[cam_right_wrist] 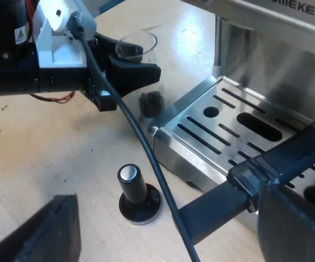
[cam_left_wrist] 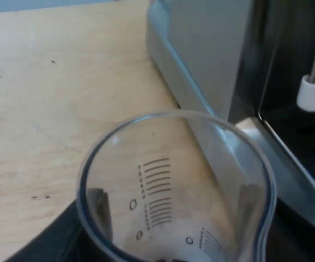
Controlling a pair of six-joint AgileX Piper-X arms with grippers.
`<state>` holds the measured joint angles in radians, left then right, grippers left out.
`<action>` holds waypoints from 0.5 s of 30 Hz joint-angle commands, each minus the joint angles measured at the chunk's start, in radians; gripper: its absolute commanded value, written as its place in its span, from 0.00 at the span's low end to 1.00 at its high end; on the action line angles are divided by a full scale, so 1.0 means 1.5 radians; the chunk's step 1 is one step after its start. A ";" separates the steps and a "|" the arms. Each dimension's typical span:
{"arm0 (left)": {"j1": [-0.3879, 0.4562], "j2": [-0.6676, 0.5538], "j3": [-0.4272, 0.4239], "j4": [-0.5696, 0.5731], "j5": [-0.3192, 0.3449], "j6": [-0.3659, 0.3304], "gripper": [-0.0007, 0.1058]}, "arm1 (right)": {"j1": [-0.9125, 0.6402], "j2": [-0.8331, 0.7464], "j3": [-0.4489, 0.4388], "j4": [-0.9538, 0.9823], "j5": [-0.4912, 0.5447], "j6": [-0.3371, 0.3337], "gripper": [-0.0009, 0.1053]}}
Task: Pour the beans into the coffee machine
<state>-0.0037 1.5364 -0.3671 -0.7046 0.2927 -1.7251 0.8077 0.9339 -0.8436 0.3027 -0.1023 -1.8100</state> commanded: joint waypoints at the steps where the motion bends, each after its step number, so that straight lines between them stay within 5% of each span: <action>1: -0.003 -0.024 -0.002 0.016 0.010 -0.004 0.25 | 0.001 -0.002 -0.007 -0.009 0.001 -0.002 0.65; 15: -0.003 -0.209 -0.002 0.188 -0.001 -0.004 0.25 | 0.001 -0.006 -0.007 -0.127 0.046 0.046 0.65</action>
<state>-0.0037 1.2523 -0.3631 -0.4217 0.2933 -1.7251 0.8077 0.9339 -0.8436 0.1416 -0.0453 -1.7423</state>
